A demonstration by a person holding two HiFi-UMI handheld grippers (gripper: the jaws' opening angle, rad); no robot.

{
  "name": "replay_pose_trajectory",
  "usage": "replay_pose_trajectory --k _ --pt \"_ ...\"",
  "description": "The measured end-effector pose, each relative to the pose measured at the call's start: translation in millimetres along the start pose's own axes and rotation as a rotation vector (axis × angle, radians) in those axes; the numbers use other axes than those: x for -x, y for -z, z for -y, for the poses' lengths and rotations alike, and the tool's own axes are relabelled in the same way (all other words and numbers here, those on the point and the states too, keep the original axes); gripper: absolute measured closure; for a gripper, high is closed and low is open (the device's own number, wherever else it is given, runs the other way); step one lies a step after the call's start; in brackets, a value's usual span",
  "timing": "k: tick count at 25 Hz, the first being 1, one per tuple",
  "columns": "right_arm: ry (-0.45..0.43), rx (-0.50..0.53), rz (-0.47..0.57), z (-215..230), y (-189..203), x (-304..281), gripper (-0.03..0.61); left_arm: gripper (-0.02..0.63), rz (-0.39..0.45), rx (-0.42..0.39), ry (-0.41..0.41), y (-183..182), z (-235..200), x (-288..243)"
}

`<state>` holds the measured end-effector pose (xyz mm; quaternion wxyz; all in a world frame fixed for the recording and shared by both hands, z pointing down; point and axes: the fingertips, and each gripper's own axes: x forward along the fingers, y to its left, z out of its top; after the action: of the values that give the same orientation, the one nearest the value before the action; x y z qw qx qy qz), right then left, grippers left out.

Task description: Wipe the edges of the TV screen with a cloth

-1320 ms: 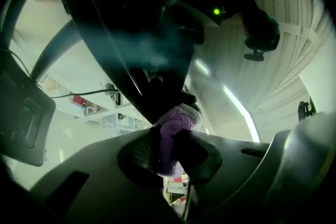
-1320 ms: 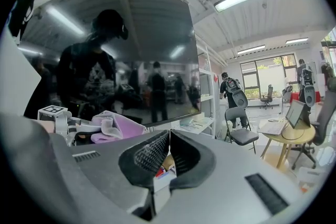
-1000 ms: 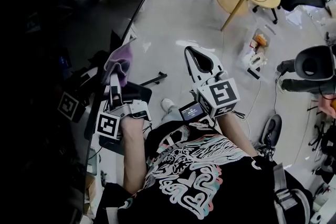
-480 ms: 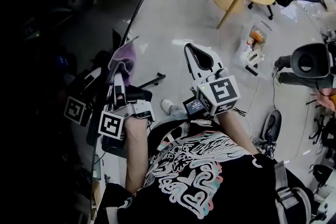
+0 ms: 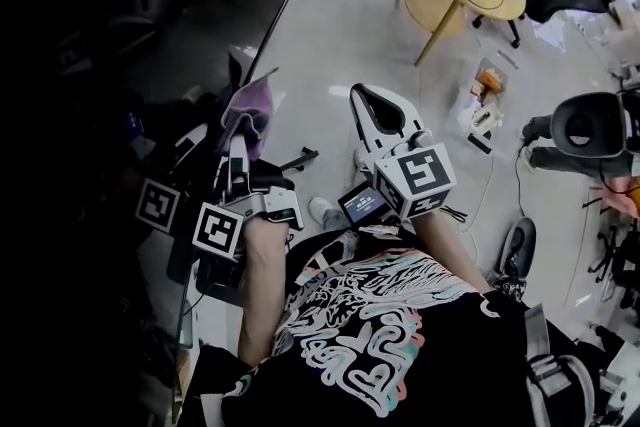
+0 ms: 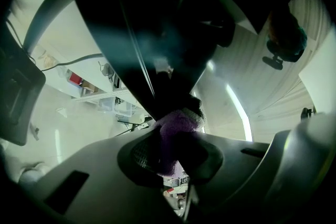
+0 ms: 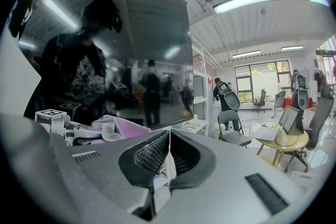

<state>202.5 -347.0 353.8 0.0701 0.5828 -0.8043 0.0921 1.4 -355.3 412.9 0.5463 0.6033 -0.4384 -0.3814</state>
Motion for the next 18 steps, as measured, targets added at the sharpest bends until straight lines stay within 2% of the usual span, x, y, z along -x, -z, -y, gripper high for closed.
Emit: replay_pose_trajectory --k 8,18 --pt "-0.045 0.018 0.021 -13 -9 -7 0.548 0.558 0.022 -0.009 0.011 -4 8 5" --pt "-0.088 0.024 0.031 10 -15 -30 0.548 0.558 0.051 -0.009 0.008 6 8 -24"
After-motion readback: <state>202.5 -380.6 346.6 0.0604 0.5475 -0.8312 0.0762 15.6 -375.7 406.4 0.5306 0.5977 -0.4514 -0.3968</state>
